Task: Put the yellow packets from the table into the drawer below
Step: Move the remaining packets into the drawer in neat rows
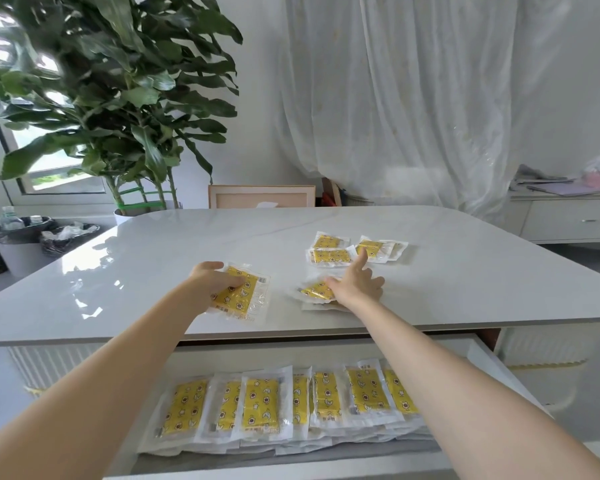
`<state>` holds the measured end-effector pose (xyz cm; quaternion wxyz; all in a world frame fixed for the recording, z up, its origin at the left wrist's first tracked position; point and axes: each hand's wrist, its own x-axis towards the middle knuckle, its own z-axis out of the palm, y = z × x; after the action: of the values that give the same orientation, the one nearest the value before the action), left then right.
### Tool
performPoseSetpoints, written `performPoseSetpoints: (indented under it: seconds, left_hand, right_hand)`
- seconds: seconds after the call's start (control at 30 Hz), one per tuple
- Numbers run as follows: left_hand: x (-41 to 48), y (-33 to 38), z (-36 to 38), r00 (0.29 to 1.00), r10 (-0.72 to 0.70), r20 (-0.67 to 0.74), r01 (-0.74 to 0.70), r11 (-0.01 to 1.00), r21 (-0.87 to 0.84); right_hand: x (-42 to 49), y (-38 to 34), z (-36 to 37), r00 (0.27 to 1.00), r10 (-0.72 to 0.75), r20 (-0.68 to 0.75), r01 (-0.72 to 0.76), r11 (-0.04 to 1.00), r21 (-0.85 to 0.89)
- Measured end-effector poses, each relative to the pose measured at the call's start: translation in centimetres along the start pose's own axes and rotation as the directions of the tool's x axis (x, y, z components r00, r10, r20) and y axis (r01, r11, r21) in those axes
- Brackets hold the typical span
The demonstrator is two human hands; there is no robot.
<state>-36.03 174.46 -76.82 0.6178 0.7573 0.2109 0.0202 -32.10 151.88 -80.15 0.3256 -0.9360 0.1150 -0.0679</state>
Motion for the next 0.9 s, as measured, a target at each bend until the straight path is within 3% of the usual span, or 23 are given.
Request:
performPoseSetpoints:
  seconds: [0.27, 0.43, 0.6, 0.77, 0.9]
  left_hand:
    - [0.2, 0.0, 0.2, 0.999, 0.009, 0.033, -0.009, 1.000, -0.015]
    - [0.0, 0.0, 0.3, 0.999, 0.018, 0.044, -0.017, 1.000, -0.017]
    - [-0.2, -0.3, 0.1, 0.997, 0.028, 0.070, -0.030, 0.999, 0.029]
    - [-1.7, -0.5, 0.2, 0.987, 0.029, 0.156, -0.036, 0.999, 0.040]
    - [-3.1, -0.3, -0.2, 0.973, 0.057, 0.222, -0.058, 0.998, 0.000]
  right_hand:
    - [0.0, -1.7, -0.2, 0.975, 0.078, 0.207, -0.054, 0.992, -0.115]
    - [0.8, -0.7, -0.4, 0.980, 0.033, 0.195, -0.056, 0.992, 0.115]
    - [0.4, 0.2, -1.6, 0.962, -0.007, 0.273, -0.119, 0.889, 0.442]
    - [-0.1, 0.4, -2.5, 0.940, -0.048, 0.338, -0.140, 0.848, 0.510]
    - [-1.7, -0.4, -3.0, 0.867, -0.177, 0.467, -0.168, 0.777, 0.607]
